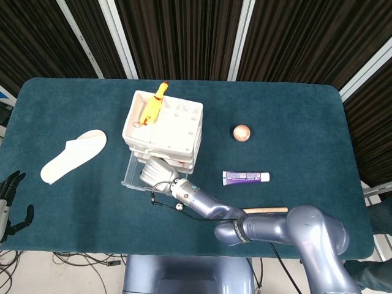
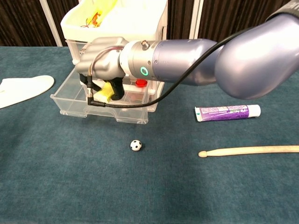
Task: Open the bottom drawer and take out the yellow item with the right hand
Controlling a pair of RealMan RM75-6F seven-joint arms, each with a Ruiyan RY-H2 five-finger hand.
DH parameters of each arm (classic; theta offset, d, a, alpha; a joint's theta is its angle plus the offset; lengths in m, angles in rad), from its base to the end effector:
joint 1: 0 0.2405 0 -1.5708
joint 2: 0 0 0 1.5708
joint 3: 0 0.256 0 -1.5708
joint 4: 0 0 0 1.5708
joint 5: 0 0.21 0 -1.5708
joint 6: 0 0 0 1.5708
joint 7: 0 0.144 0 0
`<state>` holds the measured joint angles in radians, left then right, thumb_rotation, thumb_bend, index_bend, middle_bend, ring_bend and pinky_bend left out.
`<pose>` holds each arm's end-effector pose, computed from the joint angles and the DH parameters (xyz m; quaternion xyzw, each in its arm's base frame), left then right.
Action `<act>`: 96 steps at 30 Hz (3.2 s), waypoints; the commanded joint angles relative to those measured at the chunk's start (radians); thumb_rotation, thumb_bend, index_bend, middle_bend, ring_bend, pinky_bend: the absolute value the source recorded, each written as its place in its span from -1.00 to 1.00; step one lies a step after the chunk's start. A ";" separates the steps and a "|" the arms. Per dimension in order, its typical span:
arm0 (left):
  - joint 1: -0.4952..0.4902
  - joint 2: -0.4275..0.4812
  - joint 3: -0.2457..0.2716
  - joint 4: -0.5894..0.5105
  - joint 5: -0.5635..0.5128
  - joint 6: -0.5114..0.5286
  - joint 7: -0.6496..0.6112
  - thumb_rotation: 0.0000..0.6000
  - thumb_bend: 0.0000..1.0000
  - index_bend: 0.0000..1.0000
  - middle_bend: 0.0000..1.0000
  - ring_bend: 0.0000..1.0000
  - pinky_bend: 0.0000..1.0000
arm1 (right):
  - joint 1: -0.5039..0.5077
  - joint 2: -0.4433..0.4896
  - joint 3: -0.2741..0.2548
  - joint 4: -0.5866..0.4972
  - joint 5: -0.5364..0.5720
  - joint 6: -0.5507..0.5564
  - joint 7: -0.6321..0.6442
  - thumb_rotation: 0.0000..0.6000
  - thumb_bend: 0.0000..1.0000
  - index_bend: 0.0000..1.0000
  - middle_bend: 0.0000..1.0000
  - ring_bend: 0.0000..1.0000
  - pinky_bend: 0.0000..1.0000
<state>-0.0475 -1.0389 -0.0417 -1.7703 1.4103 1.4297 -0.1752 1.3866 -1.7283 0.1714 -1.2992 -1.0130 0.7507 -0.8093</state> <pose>-0.3067 0.1650 0.1654 -0.5162 -0.5065 -0.4167 0.5508 0.0665 -0.3616 -0.0887 0.8884 0.0144 0.3202 0.3285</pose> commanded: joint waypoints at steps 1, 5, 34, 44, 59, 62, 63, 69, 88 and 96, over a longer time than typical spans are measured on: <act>0.000 0.000 0.000 0.000 -0.001 0.000 0.000 1.00 0.03 -0.95 -1.00 -1.00 -1.00 | -0.008 0.026 0.014 -0.030 -0.006 0.021 0.009 1.00 -0.31 0.04 1.00 1.00 1.00; 0.000 0.001 -0.001 0.000 -0.002 0.001 -0.001 1.00 0.03 -0.95 -1.00 -1.00 -1.00 | -0.032 0.101 0.025 -0.128 -0.005 0.048 0.022 1.00 -0.31 0.06 1.00 1.00 1.00; 0.002 -0.003 0.000 -0.006 -0.002 0.004 0.016 1.00 0.03 -0.95 -1.00 -1.00 -1.00 | -0.336 0.448 -0.168 -0.474 -0.174 0.225 0.099 1.00 -0.20 0.21 1.00 1.00 1.00; 0.001 -0.002 0.000 -0.005 -0.004 0.002 0.019 1.00 0.03 -0.95 -1.00 -1.00 -1.00 | -0.369 0.288 -0.199 -0.261 -0.150 0.145 0.135 1.00 -0.20 0.21 1.00 1.00 1.00; 0.000 -0.002 0.002 -0.005 -0.002 -0.001 0.018 1.00 0.03 -0.95 -1.00 -1.00 -1.00 | -0.376 0.176 -0.207 -0.123 -0.103 0.051 0.110 1.00 -0.34 0.13 1.00 1.00 1.00; 0.001 -0.002 0.001 -0.005 -0.003 0.001 0.020 1.00 0.03 -0.95 -1.00 -1.00 -1.00 | -0.382 0.178 -0.202 -0.134 -0.103 0.062 0.101 1.00 -0.47 -0.16 1.00 1.00 1.00; 0.001 -0.002 0.001 -0.005 -0.003 0.001 0.020 1.00 0.03 -0.95 -1.00 -1.00 -1.00 | -0.383 0.180 -0.200 -0.139 -0.101 0.064 0.100 1.00 -0.50 -0.27 1.00 1.00 1.00; 0.000 -0.003 0.001 -0.005 -0.003 0.000 0.021 1.00 0.03 -0.95 -1.00 -1.00 -1.00 | -0.381 0.223 -0.184 -0.214 -0.069 0.072 0.064 1.00 -0.57 -0.56 1.00 1.00 1.00; 0.002 -0.010 0.001 -0.006 0.004 0.011 0.041 1.00 0.03 -0.94 -1.00 -1.00 -1.00 | -0.668 0.589 -0.184 -0.655 0.023 0.557 0.106 1.00 -0.58 -0.56 -0.28 0.06 0.09; 0.006 -0.024 -0.004 0.001 0.010 0.034 0.076 1.00 0.03 -0.95 -1.00 -1.00 -1.00 | -0.884 0.650 -0.278 -0.638 -0.194 0.788 0.248 1.00 -0.67 -0.78 -0.72 -0.41 -0.37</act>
<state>-0.0419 -1.0616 -0.0452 -1.7698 1.4197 1.4638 -0.0991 0.5744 -1.1001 -0.0653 -1.9479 -1.1319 1.4708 -0.6145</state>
